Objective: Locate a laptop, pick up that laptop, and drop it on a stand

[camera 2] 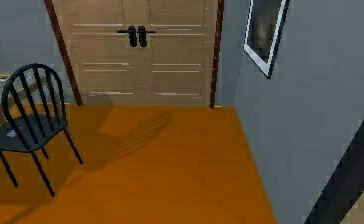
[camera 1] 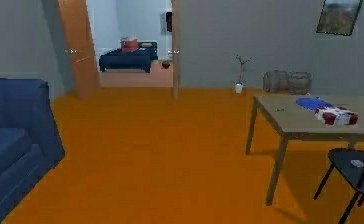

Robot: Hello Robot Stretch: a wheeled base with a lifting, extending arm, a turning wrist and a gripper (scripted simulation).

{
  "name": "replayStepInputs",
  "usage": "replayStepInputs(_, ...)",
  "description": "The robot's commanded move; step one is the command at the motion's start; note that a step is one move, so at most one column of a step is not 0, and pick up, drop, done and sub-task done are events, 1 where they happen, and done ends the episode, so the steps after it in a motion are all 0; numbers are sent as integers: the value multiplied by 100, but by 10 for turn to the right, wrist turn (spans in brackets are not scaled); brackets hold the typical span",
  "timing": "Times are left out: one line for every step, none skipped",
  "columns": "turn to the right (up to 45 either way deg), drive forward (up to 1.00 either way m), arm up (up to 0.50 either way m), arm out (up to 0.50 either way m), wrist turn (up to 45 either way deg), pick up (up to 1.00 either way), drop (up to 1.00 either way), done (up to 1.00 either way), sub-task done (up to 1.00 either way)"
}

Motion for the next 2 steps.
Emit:
replayStepInputs(0,45,0,0,0,0,0,0,0)
replayStepInputs(180,0,0,0,0,0,0,0,0)
